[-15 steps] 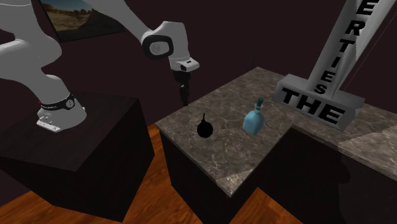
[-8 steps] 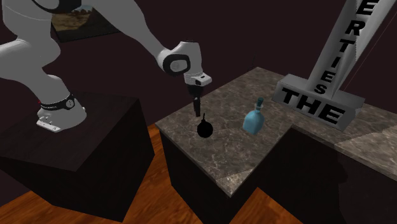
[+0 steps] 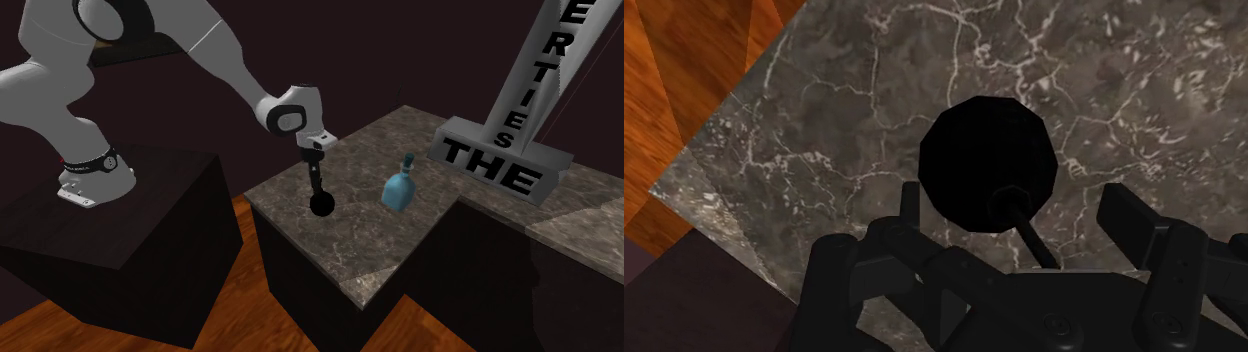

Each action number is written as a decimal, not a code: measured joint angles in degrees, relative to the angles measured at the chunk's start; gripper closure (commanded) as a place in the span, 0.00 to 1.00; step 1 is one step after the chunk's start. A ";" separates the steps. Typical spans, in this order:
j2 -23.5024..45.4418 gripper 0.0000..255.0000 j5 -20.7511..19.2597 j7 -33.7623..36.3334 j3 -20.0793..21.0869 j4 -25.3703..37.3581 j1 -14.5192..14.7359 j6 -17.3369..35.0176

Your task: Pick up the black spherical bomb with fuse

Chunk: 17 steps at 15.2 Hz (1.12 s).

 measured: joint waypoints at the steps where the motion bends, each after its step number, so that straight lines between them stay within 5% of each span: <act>1: 0.64 0.00 -0.18 0.19 -0.20 0.20 0.10 0.47; 2: 1.00 0.00 -0.31 0.34 -0.34 0.22 0.17 0.79; 3: 1.33 1.00 -0.36 0.45 -0.40 0.44 0.27 0.90; 17: -0.35 1.00 0.03 -0.01 0.06 -0.26 -0.03 -0.09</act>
